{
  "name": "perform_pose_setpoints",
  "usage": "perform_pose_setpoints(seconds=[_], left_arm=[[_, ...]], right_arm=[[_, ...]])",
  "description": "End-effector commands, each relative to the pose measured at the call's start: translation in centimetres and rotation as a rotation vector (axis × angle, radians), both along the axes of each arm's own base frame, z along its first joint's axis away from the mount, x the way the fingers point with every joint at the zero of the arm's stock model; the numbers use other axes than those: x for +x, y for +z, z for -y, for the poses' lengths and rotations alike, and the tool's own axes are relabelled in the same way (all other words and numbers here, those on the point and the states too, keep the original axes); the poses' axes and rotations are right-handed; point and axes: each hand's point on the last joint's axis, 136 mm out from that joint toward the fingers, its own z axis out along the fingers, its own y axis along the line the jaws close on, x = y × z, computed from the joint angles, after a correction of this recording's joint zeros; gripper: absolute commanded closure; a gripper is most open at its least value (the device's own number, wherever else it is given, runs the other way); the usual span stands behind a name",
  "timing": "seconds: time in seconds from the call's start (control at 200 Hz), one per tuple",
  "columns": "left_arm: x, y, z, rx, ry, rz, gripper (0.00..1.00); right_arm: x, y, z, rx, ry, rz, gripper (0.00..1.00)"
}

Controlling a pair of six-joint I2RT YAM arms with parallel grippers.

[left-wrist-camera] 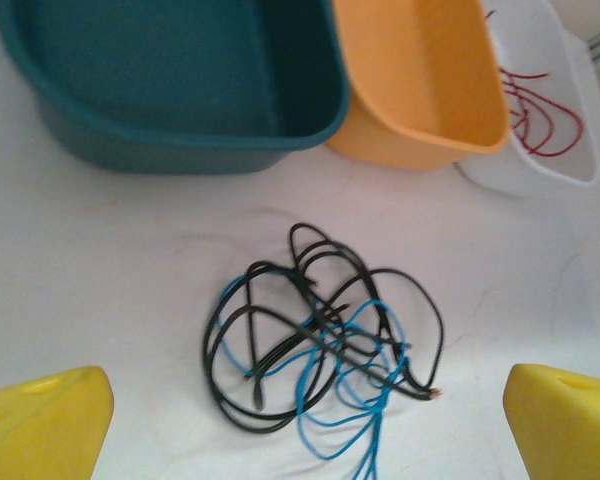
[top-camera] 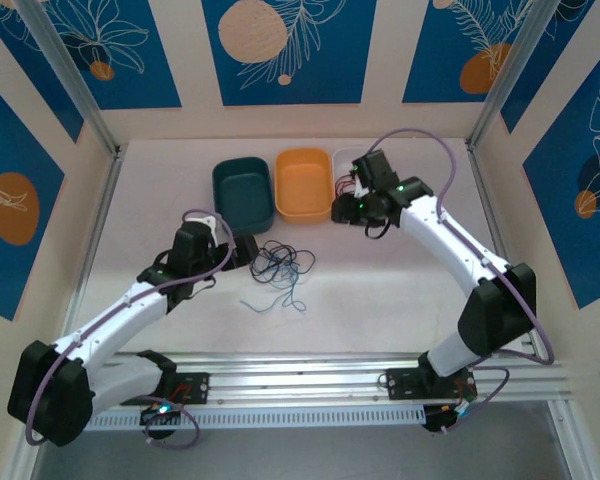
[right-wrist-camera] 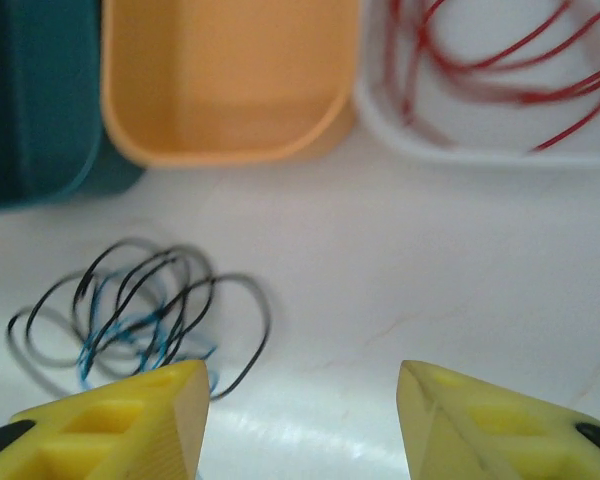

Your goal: Untangle the cables

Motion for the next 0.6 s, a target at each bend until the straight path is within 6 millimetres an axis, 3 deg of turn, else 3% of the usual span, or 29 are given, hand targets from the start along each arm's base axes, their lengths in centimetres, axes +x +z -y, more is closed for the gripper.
perform_pose_setpoints(seconds=[0.0, 0.38, 0.595], left_arm=[[-0.9, -1.8, -1.5, 0.030, 0.053, -0.069, 0.00], [-0.5, -4.1, -0.3, 0.007, 0.026, -0.134, 0.00], [-0.5, -4.9, 0.1, -0.024, 0.021, -0.152, 0.00]], right_arm=[[-3.4, -1.1, -2.4, 0.064, 0.016, -0.058, 0.47], [-14.0, -5.2, -7.5, -0.018, 0.198, -0.173, 0.40], [-16.7, -8.0, -9.3, -0.131, 0.364, -0.196, 0.33]])
